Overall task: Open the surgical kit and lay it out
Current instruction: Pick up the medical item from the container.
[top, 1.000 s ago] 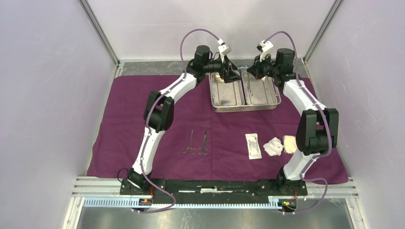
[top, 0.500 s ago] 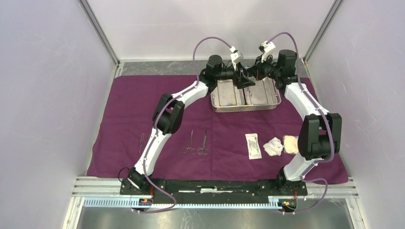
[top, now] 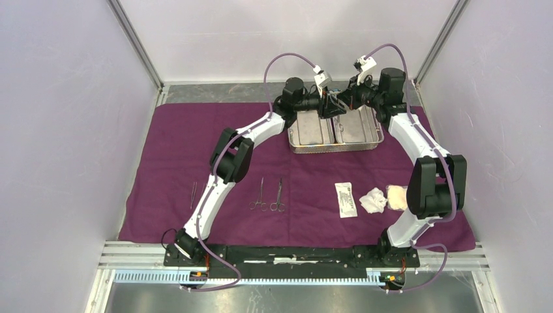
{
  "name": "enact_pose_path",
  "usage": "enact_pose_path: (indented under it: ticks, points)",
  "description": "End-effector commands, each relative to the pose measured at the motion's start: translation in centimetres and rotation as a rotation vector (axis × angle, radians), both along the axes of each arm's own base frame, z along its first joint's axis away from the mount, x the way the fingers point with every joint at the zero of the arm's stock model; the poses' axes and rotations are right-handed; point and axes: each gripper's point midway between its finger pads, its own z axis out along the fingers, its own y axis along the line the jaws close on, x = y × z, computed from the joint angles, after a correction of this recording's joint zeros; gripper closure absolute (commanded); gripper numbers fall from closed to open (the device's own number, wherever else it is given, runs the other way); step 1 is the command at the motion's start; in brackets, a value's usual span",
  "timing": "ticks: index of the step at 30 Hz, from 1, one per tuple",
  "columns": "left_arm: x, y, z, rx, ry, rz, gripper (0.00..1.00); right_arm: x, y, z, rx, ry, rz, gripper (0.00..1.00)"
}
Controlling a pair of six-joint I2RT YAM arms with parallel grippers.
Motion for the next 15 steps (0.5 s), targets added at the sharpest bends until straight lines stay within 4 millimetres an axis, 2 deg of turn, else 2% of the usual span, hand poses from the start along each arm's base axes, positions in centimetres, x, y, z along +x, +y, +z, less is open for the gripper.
enact_pose_path:
  ticks: [1, 3, 12, 15]
  points:
    - [0.1, -0.3, 2.1, -0.04, -0.028, -0.011, 0.64, -0.1, 0.1, 2.5, 0.006, -0.071, -0.001, 1.0]
    - [0.0, -0.3, 2.2, -0.042, -0.022, -0.017, 0.7, -0.1, 0.0, 2.5, 0.005, -0.07, -0.005, 1.0]
    - [-0.5, -0.3, 2.9, -0.066, 0.029, -0.031, 0.77, -0.1, 0.0, 2.5, 0.005, -0.066, -0.01, 1.0]
    - [-0.5, -0.3, 3.2, -0.066, 0.027, -0.029, 0.86, -0.1, -0.1, 2.8, 0.006, -0.071, -0.012, 1.0]
